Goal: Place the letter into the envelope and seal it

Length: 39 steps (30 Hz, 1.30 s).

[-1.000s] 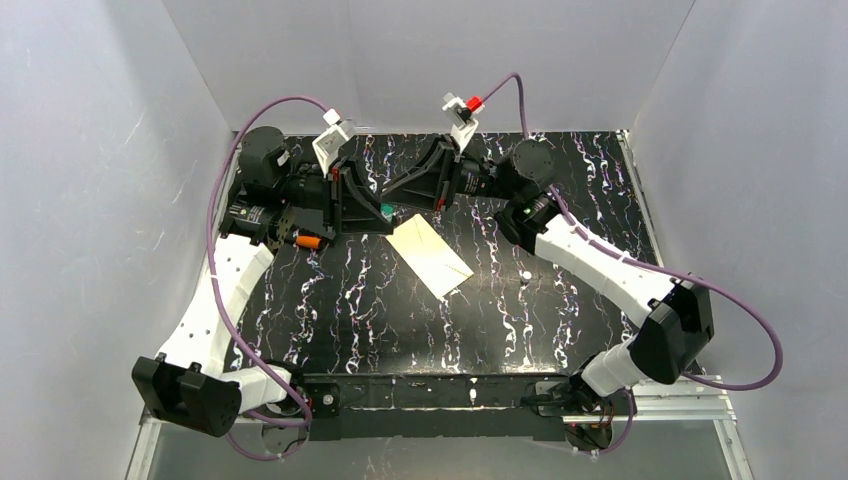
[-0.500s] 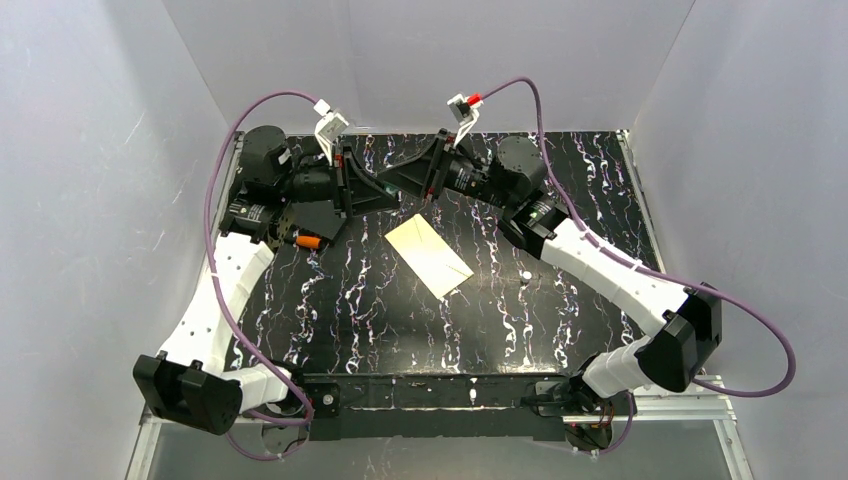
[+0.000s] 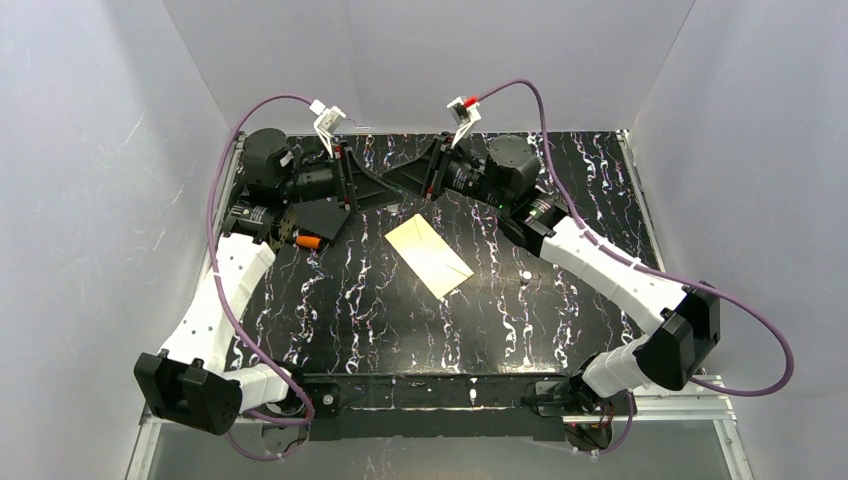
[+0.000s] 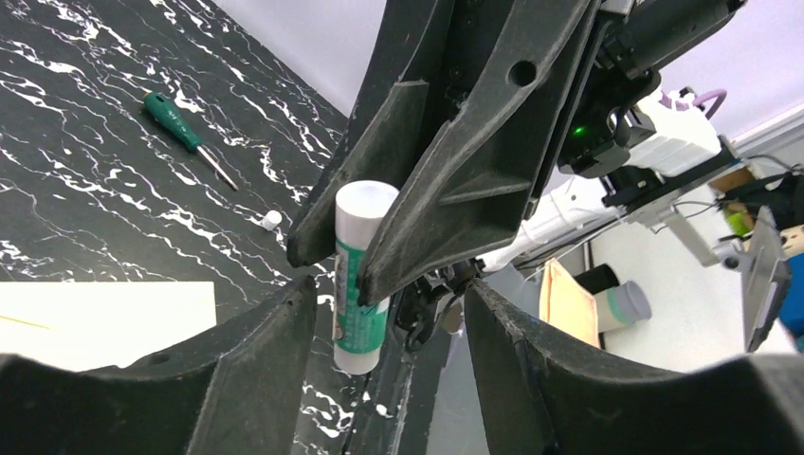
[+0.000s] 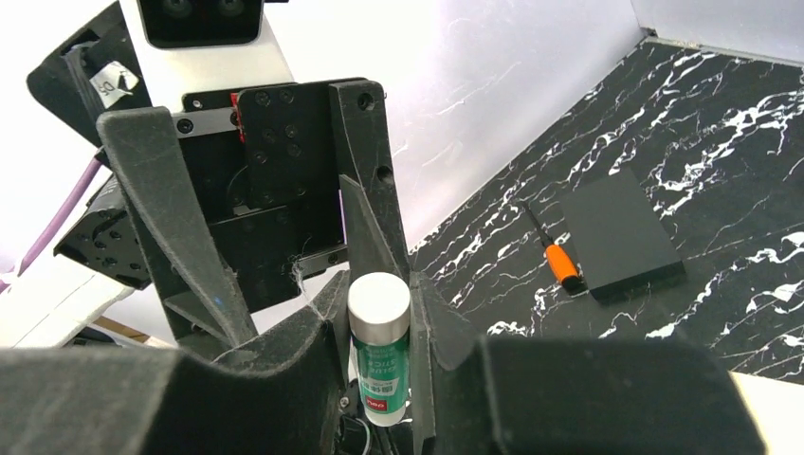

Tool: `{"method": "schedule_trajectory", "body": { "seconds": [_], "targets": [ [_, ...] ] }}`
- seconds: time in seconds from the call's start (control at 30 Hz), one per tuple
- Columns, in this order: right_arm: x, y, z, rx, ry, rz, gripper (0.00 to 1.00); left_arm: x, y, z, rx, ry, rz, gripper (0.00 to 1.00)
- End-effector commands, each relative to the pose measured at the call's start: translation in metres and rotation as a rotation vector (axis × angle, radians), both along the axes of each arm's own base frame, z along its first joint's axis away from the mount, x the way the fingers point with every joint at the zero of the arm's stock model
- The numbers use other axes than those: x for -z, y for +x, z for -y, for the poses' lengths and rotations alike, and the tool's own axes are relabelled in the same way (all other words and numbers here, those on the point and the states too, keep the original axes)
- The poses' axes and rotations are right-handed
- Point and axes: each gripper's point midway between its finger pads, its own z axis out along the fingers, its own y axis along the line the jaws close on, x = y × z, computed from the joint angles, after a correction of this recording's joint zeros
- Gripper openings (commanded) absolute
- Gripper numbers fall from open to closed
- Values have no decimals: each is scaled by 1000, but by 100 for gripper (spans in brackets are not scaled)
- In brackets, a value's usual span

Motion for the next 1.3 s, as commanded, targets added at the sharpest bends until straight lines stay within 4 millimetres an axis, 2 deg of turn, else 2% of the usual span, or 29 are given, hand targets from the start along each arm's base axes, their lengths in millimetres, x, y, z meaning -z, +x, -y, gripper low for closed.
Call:
{"method": "schedule_trajectory", "body": {
  "seconds": [0.0, 0.13, 0.4, 0.47, 0.5, 0.53, 0.57, 0.63, 0.67, 0.7, 0.77, 0.93, 1.0, 1.1, 1.27],
  "targets": [
    [-14, 0, -5, -31, 8, 30, 1, -3, 6, 2, -25, -49, -77, 55],
    [-17, 2, -10, -42, 40, -6, 2, 11, 10, 3, -28, -37, -128, 47],
    [-8, 13, -12, -4, 57, -124, 2, 20, 10, 5, -2, -32, -156, 10],
    [-9, 16, -12, 5, 71, -155, 5, 23, 10, 5, 3, -30, -162, 1],
    [-7, 18, -12, 13, 71, -171, 12, 25, 11, 5, 2, -28, -169, 0],
    [-8, 20, -10, 26, 71, -182, 28, 26, 11, 5, 1, -27, -173, 0],
    [-9, 22, -8, 45, 73, -184, 49, 27, 13, 5, -7, -24, -178, 0],
    [-13, 26, 0, 99, 78, -157, 81, 27, 16, 4, -33, -22, -179, 0],
    [-19, 28, 6, 130, 85, -128, 93, 27, 19, 3, -63, -17, -185, 0],
    [-26, 30, 12, 158, 86, -85, 98, 28, 24, 1, -107, -6, -206, 0],
    [-33, 33, 22, 208, 84, -13, 99, 30, 39, -6, -233, 15, -265, 0],
    [-17, 34, 30, 264, 33, 152, 96, 25, 79, -25, -569, -112, -534, 0],
    [-18, 33, 32, 294, 13, 229, 95, 24, 91, -33, -674, -176, -629, 0],
    [-16, 32, 26, 334, -53, 337, 96, 18, 98, -38, -740, -239, -716, 0],
    [-7, 36, 5, 362, -165, 407, 95, 21, 95, -39, -768, -338, -884, 0]
  ]
}}
